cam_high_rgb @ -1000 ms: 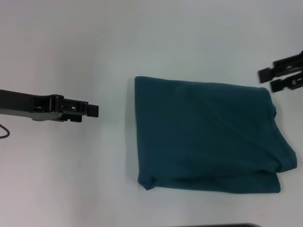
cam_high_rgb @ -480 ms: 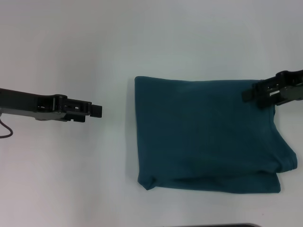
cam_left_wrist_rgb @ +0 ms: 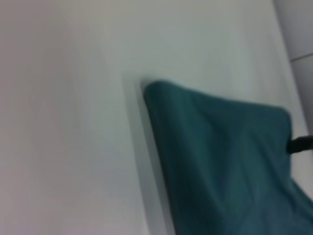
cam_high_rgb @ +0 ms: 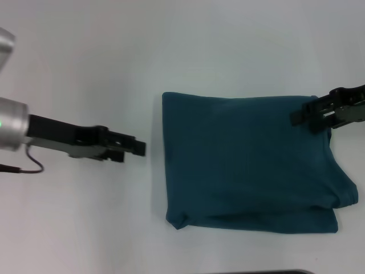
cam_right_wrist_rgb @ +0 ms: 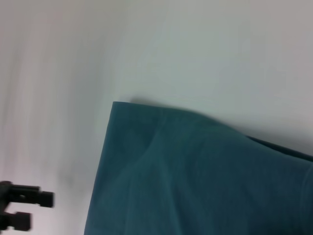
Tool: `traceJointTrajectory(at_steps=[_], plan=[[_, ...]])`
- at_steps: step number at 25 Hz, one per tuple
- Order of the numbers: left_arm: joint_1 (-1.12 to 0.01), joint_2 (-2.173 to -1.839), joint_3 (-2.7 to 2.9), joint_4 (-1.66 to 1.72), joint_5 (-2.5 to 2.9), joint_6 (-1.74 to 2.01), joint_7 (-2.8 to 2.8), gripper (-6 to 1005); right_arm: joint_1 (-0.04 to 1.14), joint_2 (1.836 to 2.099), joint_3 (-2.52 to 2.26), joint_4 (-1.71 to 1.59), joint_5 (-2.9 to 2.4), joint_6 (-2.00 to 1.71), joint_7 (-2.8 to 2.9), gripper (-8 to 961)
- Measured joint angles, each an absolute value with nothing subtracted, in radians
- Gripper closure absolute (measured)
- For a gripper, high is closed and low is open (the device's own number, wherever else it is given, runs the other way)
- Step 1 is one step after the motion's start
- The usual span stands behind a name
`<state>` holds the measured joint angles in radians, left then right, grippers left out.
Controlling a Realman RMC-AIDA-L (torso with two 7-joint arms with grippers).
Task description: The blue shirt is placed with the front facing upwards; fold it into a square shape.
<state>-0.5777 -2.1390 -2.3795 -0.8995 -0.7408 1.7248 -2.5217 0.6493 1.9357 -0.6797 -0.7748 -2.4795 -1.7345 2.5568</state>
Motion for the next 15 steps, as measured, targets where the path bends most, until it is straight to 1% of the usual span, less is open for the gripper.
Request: traceJointTrajectory(at_steps=[5,15], plan=[[-0.609,-2.16,-2.337,-0.854,-0.738,1.679,-2.541,266,0.649,1.932,-0.678,-0.775,-2.477,-1.737,2.557,145],[-0.662,-2.164,-2.334,-0.71,-0.749,1.594,-2.561,266,0.644,1.928,-0.675,-0.777,-2.474,-1.742,2.552,145]])
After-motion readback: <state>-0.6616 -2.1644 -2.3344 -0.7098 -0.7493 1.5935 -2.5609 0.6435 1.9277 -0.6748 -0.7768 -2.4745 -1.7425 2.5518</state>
